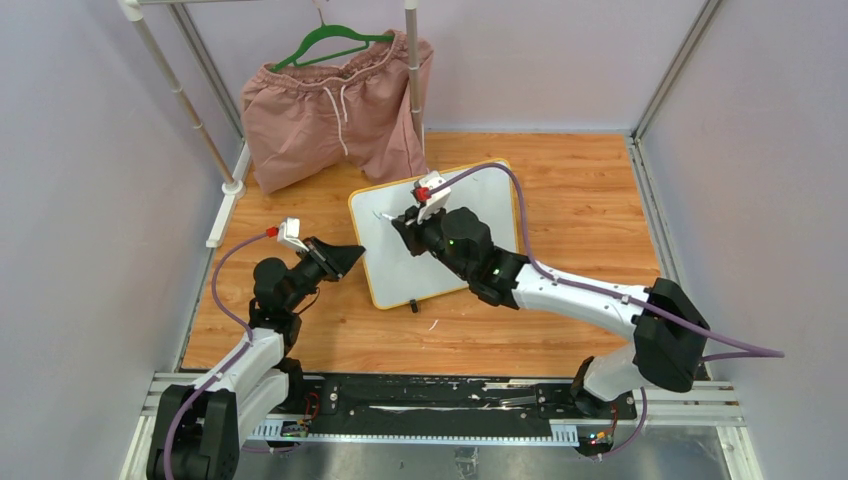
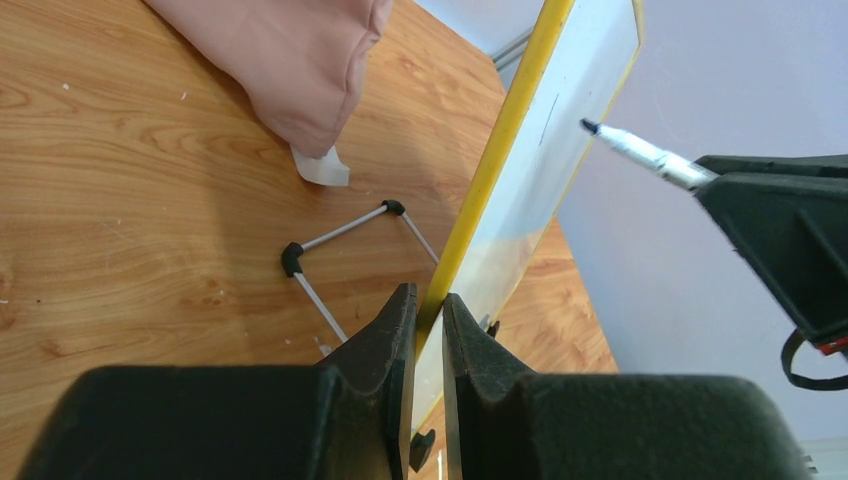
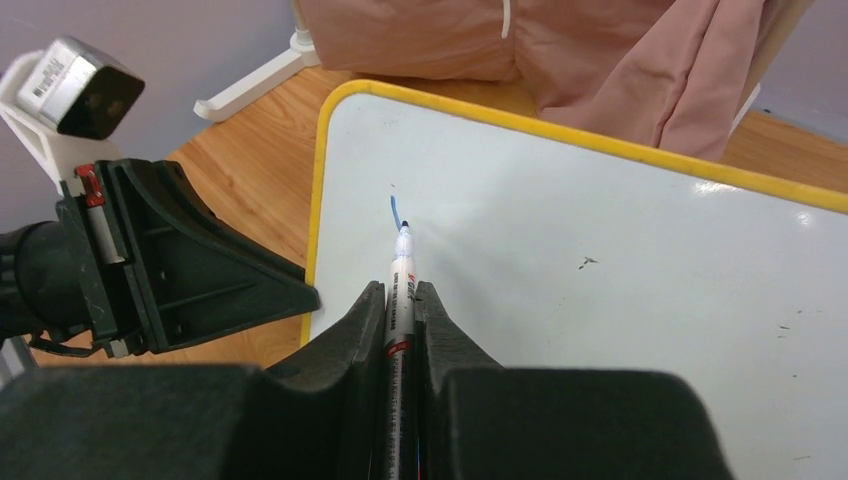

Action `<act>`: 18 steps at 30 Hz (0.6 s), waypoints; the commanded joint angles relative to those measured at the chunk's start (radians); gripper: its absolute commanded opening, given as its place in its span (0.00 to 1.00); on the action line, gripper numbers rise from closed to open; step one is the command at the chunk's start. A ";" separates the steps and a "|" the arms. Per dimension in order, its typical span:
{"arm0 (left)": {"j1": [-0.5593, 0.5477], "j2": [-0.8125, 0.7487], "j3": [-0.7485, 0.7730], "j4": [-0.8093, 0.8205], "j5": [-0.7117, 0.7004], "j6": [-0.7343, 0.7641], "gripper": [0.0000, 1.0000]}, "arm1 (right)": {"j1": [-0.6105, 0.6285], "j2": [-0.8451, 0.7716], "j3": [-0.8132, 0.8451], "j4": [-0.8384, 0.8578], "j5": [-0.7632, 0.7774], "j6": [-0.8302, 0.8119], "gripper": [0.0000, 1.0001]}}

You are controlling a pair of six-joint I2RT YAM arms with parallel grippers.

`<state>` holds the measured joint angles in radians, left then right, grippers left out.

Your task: Write a sentence on the whiteboard

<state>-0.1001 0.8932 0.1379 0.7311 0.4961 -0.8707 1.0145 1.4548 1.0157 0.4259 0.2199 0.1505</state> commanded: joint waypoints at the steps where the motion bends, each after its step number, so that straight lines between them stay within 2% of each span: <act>1: -0.003 -0.003 -0.003 0.056 0.009 -0.001 0.04 | -0.014 -0.056 0.006 0.037 0.006 0.020 0.00; 18: -0.003 -0.010 -0.003 0.056 0.012 -0.002 0.04 | -0.047 0.001 0.059 -0.008 -0.004 0.046 0.00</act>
<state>-0.1001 0.8932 0.1379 0.7319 0.4980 -0.8707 0.9806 1.4380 1.0370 0.4179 0.2192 0.1761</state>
